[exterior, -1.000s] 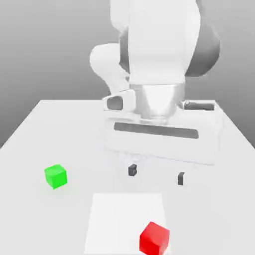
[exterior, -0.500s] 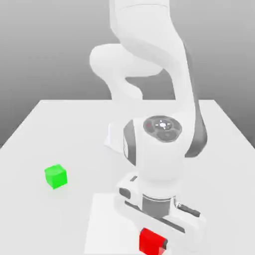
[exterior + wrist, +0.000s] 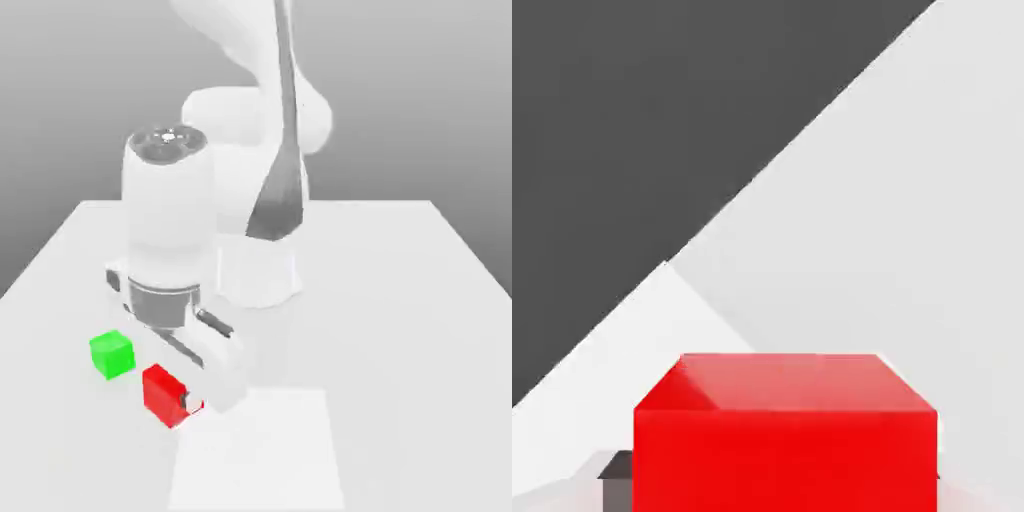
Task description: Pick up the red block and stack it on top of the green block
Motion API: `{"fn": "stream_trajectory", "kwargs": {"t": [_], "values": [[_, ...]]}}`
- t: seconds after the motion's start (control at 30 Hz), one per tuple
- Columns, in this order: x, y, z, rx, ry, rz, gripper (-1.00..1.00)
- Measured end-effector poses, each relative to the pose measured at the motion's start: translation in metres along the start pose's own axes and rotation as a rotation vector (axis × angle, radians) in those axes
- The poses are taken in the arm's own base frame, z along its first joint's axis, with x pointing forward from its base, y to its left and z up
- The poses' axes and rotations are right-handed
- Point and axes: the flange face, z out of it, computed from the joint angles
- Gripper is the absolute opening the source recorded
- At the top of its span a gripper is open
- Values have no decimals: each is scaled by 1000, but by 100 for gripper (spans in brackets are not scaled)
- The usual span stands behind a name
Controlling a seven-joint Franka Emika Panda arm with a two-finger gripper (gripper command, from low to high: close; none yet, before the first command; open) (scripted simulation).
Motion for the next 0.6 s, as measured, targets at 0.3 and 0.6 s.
{"fn": "stream_trajectory", "kwargs": {"t": [0.3, 0.6], "values": [[76, 127, 16, 4, -65, 165, -100], [72, 129, 67, 3, -66, 164, 100]]}}
